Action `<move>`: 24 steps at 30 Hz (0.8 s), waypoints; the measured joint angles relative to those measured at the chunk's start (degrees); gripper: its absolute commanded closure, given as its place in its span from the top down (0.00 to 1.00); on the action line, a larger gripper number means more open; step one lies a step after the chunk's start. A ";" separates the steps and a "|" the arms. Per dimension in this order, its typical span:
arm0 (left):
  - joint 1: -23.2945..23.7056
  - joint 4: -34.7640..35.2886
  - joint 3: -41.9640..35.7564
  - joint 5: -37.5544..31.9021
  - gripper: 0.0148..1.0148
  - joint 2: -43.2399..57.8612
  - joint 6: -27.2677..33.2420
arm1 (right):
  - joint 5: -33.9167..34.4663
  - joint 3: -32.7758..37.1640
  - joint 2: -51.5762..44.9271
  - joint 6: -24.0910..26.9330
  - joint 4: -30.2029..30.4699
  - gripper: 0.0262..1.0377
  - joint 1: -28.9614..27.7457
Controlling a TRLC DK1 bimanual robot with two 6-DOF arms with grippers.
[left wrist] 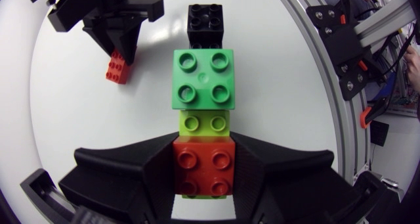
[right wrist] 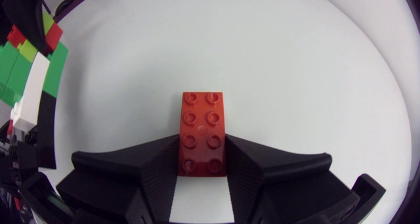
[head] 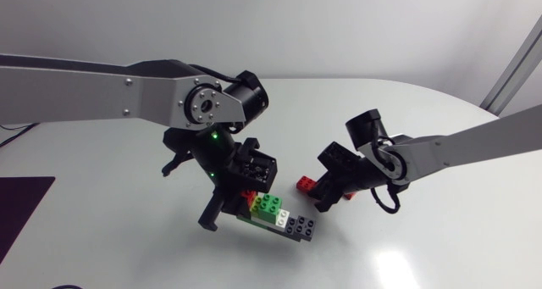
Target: Separate the duplo bricks
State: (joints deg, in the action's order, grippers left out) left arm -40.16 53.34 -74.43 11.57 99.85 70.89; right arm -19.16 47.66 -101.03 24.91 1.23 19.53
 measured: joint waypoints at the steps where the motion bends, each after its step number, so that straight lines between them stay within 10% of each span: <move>1: 0.09 0.04 0.04 0.00 0.13 -0.02 0.00 | 0.24 0.81 -0.94 -0.02 -0.42 0.30 0.11; 6: 1.36 0.04 0.09 0.07 0.13 -0.11 0.00 | 1.62 2.40 -3.85 -0.04 -2.86 0.33 1.14; 12: 4.61 -0.09 0.09 1.68 0.13 -0.11 0.07 | 1.66 2.49 -4.90 0.00 -3.30 0.88 1.53; 24: 6.16 -0.98 0.09 4.35 0.13 0.24 0.68 | -5.57 -0.96 17.51 2.80 7.04 0.93 -2.78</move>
State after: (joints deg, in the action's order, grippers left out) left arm -34.00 52.36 -74.35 15.92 100.09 71.57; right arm -24.73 46.70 -83.53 27.70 8.27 16.75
